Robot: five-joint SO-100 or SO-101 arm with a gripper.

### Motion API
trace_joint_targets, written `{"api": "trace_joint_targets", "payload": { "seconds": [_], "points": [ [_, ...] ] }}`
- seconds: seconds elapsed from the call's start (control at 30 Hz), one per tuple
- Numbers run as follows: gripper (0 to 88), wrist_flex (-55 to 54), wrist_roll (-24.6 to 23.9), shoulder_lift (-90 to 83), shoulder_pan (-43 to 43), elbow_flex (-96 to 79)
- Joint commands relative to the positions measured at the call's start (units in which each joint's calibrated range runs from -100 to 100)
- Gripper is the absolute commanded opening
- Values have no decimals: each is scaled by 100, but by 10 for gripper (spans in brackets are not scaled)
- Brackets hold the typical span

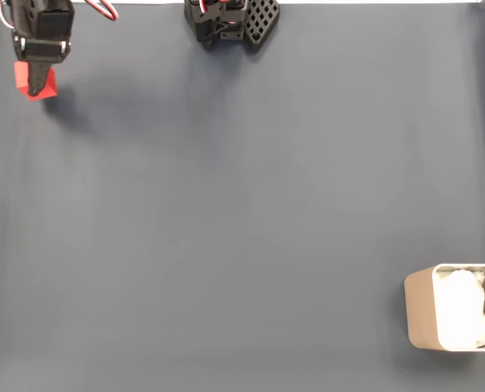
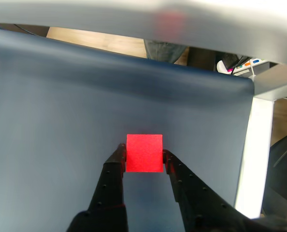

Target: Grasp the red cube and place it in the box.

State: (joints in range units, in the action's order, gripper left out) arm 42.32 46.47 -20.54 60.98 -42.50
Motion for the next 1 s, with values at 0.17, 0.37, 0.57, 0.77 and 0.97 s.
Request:
{"api": "trace_joint_targets", "payload": {
  "seconds": [0.17, 0.37, 0.57, 0.77, 0.97],
  "points": [
    [0, 1366, -151, -442, -700, 1768],
    [0, 1964, -190, -537, -1489, 2635],
    [0, 2055, -137, -641, -2369, 3118],
    [0, 2153, -24, -641, -3371, 3529],
    [0, 2169, 54, -615, -4294, 3766]
  ]
}}
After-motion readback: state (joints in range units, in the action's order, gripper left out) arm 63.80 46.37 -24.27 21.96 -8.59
